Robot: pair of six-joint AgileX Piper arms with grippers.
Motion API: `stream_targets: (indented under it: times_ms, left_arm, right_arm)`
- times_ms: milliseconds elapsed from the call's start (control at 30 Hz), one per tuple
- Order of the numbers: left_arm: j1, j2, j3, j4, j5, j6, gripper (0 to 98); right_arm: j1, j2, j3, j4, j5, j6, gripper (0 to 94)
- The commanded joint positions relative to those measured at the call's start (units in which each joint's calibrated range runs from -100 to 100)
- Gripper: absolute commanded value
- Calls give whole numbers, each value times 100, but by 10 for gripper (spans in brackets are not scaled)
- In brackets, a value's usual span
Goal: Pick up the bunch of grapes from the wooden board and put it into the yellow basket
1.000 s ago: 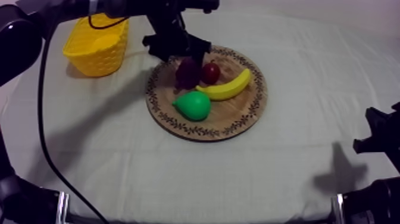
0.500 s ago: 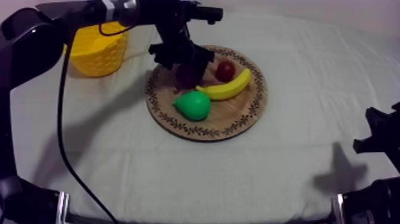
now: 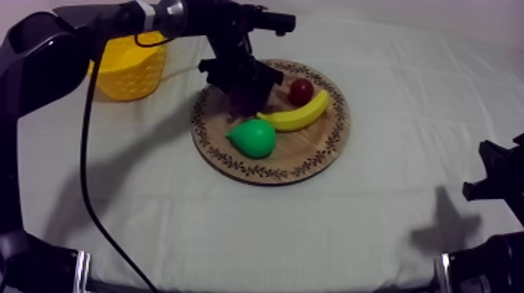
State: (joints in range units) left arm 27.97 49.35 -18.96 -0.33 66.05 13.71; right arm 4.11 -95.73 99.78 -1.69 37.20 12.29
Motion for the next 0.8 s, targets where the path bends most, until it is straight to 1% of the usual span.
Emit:
stream_targets:
  times_ms: [0,233,433,767]
  left_arm:
    - [12,-10,7,-6,-73,-24,713]
    - [35,-48,35,-18,-185,-79,616]
    - [37,-65,95,-11,-280,-80,563]
    - [14,-317,397,-5,-457,-73,547]
  right_arm:
    - [3,-2,-1,1,-2,0,5]
    - [3,-2,-1,1,-2,0,5]
    - [3,-2,-1,1,-2,0,5]
    - [3,-2,-1,1,-2,0,5]
